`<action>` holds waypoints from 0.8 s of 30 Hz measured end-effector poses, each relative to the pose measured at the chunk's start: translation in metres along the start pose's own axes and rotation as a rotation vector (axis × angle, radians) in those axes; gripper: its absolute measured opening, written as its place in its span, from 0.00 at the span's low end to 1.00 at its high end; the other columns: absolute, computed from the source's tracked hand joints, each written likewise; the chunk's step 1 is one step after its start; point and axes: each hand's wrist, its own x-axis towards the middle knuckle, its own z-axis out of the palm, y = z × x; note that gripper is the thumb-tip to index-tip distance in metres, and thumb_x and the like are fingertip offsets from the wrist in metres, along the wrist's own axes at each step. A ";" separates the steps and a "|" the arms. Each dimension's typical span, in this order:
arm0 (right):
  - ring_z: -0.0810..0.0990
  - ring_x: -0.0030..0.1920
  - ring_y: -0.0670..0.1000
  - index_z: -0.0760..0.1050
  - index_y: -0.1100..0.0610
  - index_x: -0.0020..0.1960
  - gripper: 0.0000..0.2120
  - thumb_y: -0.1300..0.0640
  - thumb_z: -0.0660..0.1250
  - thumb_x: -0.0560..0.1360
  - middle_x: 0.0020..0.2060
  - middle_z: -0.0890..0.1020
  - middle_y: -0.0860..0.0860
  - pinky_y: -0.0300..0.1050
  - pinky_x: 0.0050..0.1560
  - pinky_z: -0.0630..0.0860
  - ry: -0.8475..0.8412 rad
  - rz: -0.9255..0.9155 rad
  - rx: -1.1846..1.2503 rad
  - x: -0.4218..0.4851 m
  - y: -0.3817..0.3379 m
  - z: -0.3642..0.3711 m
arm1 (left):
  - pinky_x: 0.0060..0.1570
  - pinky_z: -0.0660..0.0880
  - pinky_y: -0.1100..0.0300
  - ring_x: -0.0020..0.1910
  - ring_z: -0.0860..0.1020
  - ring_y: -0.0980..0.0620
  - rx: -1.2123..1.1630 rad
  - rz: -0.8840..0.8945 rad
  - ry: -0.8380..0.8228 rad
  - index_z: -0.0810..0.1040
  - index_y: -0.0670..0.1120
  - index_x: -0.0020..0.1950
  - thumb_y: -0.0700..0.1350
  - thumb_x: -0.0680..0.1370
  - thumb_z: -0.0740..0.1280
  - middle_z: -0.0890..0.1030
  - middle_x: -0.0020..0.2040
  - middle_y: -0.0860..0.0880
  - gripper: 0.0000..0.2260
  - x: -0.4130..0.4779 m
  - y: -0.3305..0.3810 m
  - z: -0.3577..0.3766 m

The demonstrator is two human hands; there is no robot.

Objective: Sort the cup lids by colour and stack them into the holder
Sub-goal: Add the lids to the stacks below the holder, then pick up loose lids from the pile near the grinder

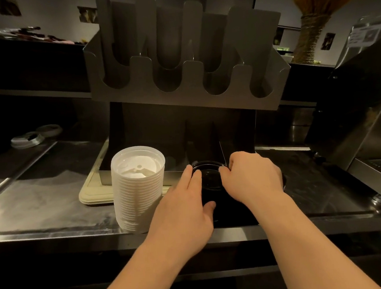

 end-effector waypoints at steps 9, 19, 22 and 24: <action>0.78 0.33 0.43 0.78 0.49 0.39 0.11 0.49 0.66 0.79 0.28 0.77 0.43 0.34 0.31 0.70 0.428 -0.385 0.681 -0.040 -0.050 -0.038 | 0.48 0.76 0.70 0.51 0.77 0.64 -0.307 0.188 0.453 0.80 0.57 0.53 0.49 0.79 0.67 0.79 0.45 0.64 0.05 -0.029 -0.020 -0.081; 0.77 0.36 0.41 0.76 0.46 0.40 0.08 0.51 0.67 0.79 0.30 0.78 0.43 0.32 0.32 0.68 -0.126 -0.703 0.911 -0.079 -0.275 0.018 | 0.37 0.74 0.61 0.35 0.78 0.58 -0.049 -0.343 0.603 0.80 0.54 0.40 0.54 0.77 0.69 0.79 0.33 0.56 0.08 -0.065 -0.210 -0.199; 0.77 0.37 0.44 0.76 0.46 0.41 0.07 0.49 0.66 0.78 0.33 0.79 0.44 0.43 0.38 0.73 -0.251 -0.695 0.822 -0.075 -0.338 0.048 | 0.45 0.78 0.54 0.42 0.80 0.53 0.085 -0.582 0.460 0.81 0.53 0.41 0.55 0.76 0.69 0.82 0.39 0.54 0.07 -0.083 -0.291 -0.222; 0.79 0.40 0.48 0.77 0.47 0.42 0.05 0.49 0.66 0.77 0.36 0.81 0.44 0.49 0.43 0.77 -0.346 -0.687 0.776 -0.072 -0.379 0.065 | 0.56 0.76 0.51 0.55 0.78 0.47 0.185 -0.728 0.373 0.82 0.54 0.47 0.55 0.75 0.68 0.80 0.50 0.52 0.06 -0.096 -0.343 -0.238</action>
